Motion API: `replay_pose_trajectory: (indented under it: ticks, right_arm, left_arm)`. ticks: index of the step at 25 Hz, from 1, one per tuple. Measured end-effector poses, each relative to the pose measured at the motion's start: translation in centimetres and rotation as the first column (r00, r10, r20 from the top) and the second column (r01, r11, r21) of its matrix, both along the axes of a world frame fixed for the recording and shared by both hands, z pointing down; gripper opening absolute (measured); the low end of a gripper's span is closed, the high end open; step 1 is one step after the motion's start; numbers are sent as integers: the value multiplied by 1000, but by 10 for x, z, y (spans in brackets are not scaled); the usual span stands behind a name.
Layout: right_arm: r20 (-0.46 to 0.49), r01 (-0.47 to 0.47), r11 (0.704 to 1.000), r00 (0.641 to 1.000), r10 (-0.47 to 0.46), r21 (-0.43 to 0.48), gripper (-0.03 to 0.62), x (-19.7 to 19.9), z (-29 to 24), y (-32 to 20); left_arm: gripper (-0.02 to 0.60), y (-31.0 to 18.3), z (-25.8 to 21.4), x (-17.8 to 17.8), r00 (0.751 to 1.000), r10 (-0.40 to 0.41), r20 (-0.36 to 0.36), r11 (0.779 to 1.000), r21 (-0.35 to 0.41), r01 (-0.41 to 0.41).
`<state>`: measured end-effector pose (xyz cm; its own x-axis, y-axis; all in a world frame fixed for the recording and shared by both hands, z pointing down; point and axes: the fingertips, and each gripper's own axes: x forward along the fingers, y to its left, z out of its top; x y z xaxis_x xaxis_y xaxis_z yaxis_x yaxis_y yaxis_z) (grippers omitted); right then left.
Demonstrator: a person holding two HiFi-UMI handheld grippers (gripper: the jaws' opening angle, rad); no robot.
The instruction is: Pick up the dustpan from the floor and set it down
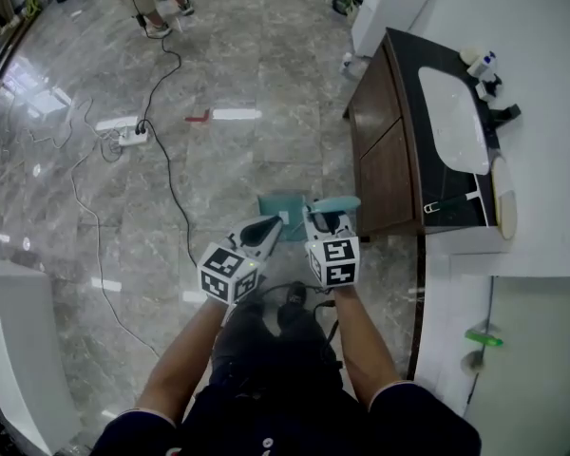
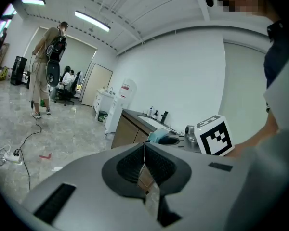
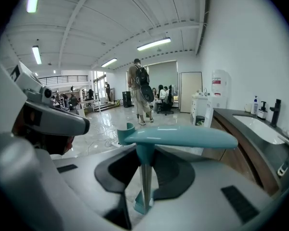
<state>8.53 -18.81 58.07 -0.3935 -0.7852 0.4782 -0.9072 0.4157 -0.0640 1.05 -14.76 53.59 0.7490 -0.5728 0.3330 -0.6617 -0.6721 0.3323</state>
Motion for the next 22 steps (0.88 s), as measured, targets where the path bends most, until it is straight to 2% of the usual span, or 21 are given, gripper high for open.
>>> replay_pose_trajectory:
  ticks: [12,17,22]
  right_arm:
    - [33,46,973,998,-55,226,95,-5,-156,7]
    - [41,59,955,996,-74,292,95,-9,-199,2]
    - [42,74,943,995,-93,323,95,-12,-219,-3]
  left_arm:
    - [14,2,-129,-1,996,-13,-83,984,179,27]
    - [14,-3,-166,0,994,3,-109,972,235,23]
    - [14,-9,-180,1,995,-1,-100,963,268,28]
